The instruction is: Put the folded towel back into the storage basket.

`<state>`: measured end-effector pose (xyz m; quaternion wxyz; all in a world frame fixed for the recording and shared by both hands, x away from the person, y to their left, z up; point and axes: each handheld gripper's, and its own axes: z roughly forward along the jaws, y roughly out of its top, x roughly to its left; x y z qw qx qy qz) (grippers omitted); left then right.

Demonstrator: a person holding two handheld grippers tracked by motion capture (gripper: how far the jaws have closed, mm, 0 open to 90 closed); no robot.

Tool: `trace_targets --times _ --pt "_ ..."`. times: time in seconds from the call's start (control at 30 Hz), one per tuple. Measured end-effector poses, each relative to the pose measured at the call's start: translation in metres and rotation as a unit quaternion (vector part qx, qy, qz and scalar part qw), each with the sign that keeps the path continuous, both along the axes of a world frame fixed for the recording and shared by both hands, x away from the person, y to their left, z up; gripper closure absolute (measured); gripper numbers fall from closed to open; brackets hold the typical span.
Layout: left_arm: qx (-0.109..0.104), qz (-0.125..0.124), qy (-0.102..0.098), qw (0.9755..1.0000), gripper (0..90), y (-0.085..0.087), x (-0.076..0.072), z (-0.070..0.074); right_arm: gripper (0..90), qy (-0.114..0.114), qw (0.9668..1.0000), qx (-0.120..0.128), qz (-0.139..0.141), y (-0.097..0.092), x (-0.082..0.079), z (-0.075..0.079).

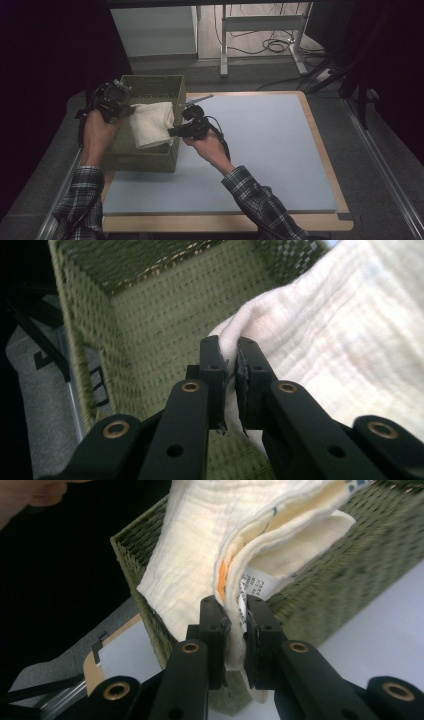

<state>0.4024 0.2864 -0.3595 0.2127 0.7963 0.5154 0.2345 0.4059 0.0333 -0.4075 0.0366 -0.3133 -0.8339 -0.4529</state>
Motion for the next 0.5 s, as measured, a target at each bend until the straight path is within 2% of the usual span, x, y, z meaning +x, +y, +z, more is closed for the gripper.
trace_targets --times 0.27,0.5 --pt "0.002 0.011 0.005 0.9999 83.2 0.017 -0.002 -0.018 79.8 0.015 0.9995 -0.026 -0.011 0.041 -0.002 -0.019" --pt "-0.002 0.013 0.005 0.9999 82.7 0.024 0.001 -0.034 79.3 0.029 0.9982 -0.049 -0.019 0.062 -0.002 -0.031"
